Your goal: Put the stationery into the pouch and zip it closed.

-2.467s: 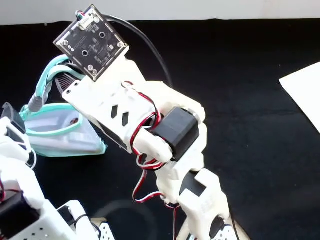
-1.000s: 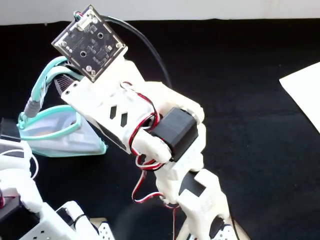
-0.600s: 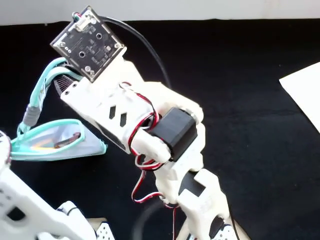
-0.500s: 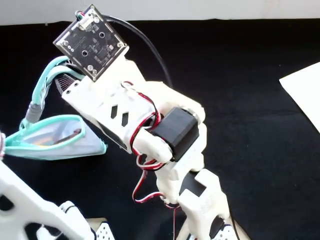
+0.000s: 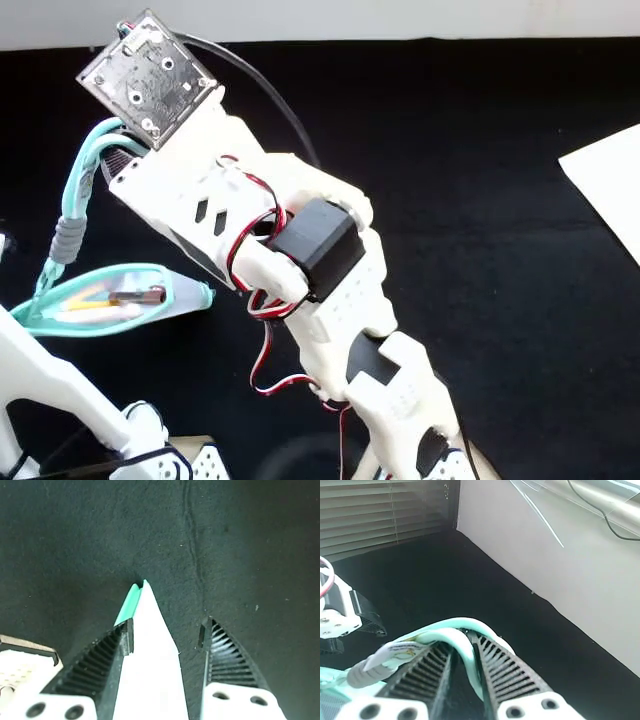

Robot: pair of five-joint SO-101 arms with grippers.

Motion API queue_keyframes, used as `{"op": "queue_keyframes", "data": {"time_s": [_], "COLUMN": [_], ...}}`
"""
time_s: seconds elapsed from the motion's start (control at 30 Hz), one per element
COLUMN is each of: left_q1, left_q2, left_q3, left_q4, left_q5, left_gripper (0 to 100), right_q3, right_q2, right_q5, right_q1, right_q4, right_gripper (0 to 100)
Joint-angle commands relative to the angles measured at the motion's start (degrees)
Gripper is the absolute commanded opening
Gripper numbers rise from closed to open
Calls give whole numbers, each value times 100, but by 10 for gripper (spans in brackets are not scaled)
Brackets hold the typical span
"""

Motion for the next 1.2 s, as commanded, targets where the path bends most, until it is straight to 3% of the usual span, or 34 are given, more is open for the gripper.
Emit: {"op": "queue_keyframes", "data": {"time_s": [0.0,0.23,0.47,0.73,1.17], "left_q1": [110,110,163,963,1024], "left_q2": [-13,-13,-48,-48,13], "left_q3": [-233,-242,-593,-787,-699], "left_q4": [62,62,62,53,44], "left_q5": [70,70,510,1055,1407], "left_gripper": [224,221,223,221,220], "right_q3": [-4,31,40,40,31], "right_q2": [-40,-40,-40,-40,-40], "right_q5": [-35,-35,-35,-44,-44], "right_q1": [22,189,180,180,198], "right_q4": [-207,-901,-875,-866,-857], "right_gripper": [7,7,7,7,7]}}
